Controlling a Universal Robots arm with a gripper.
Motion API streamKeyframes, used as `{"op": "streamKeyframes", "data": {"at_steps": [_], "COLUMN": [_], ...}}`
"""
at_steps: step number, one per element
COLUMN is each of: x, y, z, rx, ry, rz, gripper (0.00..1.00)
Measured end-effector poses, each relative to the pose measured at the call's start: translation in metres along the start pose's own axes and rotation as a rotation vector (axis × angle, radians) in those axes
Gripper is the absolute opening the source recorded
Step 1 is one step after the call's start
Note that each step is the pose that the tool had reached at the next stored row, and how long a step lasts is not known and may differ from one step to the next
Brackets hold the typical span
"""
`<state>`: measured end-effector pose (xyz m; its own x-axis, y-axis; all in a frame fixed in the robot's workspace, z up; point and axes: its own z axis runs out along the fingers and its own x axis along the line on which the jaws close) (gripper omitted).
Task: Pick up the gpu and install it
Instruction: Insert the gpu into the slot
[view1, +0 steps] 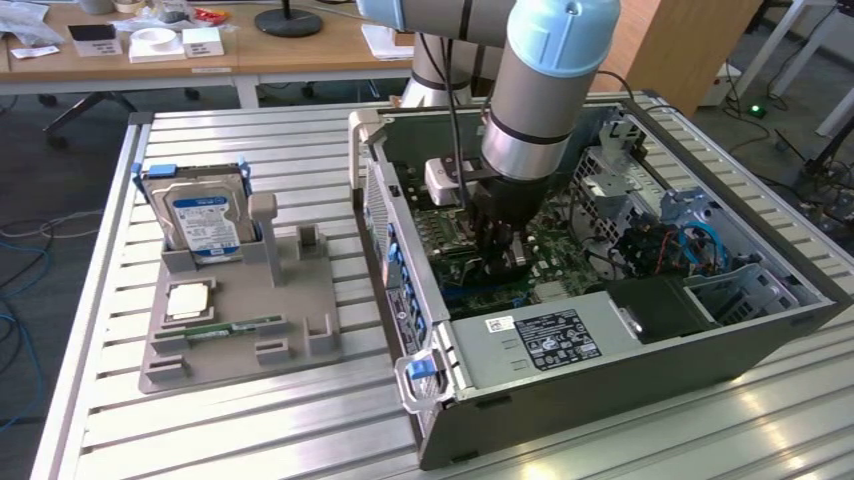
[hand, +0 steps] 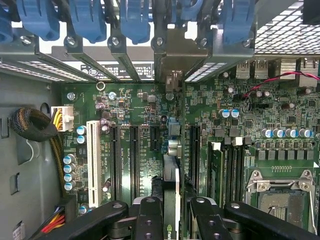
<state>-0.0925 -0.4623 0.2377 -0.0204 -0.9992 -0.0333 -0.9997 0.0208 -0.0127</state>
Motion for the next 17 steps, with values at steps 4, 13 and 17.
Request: {"op": "streamKeyframes", "data": {"at_steps": [4,13,17], "x": [0.0,0.0,0.0001], "y": [0.0,0.0009,0.0012], "z": [0.0,0.0,0.0003], "rx": [0.0,0.0,-0.0001], "ry": [0.0,-0.0001,0.0002], "rz": [0.0,0.0,0.0], "gripper": [0.26,0.26,0.26]}}
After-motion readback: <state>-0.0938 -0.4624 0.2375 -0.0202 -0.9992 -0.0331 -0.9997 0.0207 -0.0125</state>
